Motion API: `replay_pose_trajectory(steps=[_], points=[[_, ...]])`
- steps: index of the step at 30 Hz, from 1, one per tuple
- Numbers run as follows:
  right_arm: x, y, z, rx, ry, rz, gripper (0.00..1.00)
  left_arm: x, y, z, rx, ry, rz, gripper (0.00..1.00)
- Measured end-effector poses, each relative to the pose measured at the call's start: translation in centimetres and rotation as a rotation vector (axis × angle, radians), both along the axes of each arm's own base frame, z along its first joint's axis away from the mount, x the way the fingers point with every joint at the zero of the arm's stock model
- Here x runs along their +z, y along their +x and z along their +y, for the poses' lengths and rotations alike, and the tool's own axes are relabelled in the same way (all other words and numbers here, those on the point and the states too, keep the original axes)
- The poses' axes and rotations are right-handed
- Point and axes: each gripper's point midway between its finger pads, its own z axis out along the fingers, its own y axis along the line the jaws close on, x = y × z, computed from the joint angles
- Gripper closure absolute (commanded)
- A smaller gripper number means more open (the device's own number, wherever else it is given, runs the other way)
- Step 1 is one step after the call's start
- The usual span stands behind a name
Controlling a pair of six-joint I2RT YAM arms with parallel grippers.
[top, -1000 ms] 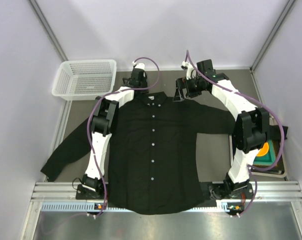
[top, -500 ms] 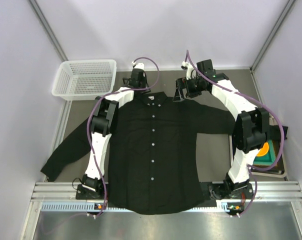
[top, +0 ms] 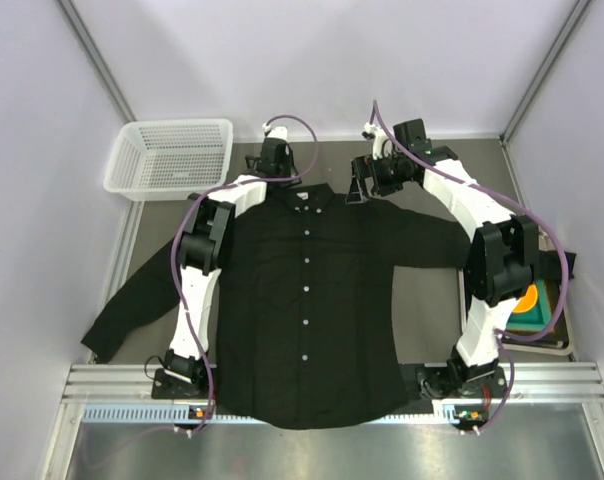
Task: Pin the brooch onto the clothing
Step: Pick up the brooch from the brooch box.
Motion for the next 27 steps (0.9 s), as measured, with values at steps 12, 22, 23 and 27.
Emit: replay_pose_trajectory(steps=[12, 22, 23, 27], points=[[0.0, 0.0, 0.0, 0.002, 0.002, 0.001, 0.04, 0.6, -0.5, -0.4, -0.041, -0.021, 0.002, 0.48], [0.0, 0.0, 0.0, 0.002, 0.002, 0.001, 0.04, 1.3, -0.2, -0.9, -0.07, -0.023, -0.002, 0.47], [0.0, 0.0, 0.0, 0.002, 0.002, 0.001, 0.04, 1.5, -0.1, -0.9, -0.07, -0.023, -0.005, 0.47], [0.0, -0.1, 0.0, 0.002, 0.002, 0.002, 0.04, 1.2, 0.3, -1.0, -0.072, -0.019, -0.005, 0.47]])
